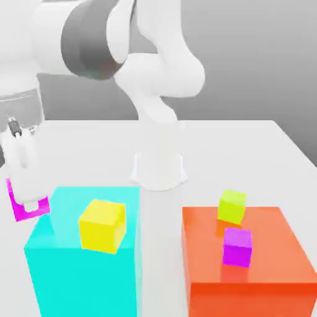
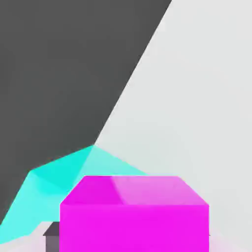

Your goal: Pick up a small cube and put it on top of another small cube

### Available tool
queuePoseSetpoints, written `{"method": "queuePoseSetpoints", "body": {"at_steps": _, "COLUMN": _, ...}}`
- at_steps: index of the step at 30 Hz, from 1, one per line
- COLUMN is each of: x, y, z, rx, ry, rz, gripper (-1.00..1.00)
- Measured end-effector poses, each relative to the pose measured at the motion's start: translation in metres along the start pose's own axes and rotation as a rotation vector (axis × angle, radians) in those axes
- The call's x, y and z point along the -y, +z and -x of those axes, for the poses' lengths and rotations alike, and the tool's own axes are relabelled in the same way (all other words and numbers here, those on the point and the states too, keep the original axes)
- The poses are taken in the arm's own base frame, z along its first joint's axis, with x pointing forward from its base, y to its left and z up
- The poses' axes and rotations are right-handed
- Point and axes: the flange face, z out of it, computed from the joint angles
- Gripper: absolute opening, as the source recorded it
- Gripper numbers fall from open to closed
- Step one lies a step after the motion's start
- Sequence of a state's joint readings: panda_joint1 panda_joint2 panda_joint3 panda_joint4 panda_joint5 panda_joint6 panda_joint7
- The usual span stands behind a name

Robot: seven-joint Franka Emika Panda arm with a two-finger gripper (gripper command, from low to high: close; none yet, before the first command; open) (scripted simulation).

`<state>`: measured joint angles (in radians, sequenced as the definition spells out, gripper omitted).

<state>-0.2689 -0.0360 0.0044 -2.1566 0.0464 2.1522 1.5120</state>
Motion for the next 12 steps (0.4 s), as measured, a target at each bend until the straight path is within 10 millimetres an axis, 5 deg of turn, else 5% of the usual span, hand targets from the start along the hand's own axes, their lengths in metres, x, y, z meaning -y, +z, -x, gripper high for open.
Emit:
{"method": "queuePoseSetpoints", "body": {"at_steps": 3, "x": 0.006, "y": -0.045, "z": 0.066, "rx": -0.002, "ry": -0.048, "rz": 0.009, "gripper": -1.0}}
{"method": "queuePoseSetpoints", "body": {"at_steps": 7, "x": 0.005, "y": -0.005, "z": 0.062, "rx": -0.032, "ry": -0.015, "rz": 0.031, "gripper": -1.0}}
{"method": "queuePoseSetpoints", "body": {"at_steps": 8, "x": 0.004, "y": 0.008, "z": 0.062, "rx": -0.032, "ry": -0.015, "rz": 0.032, "gripper": 1.0}}
{"method": "queuePoseSetpoints", "body": {"at_steps": 12, "x": 0.004, "y": 0.008, "z": 0.063, "rx": -0.032, "ry": -0.016, "rz": 0.032, "gripper": 1.0}}
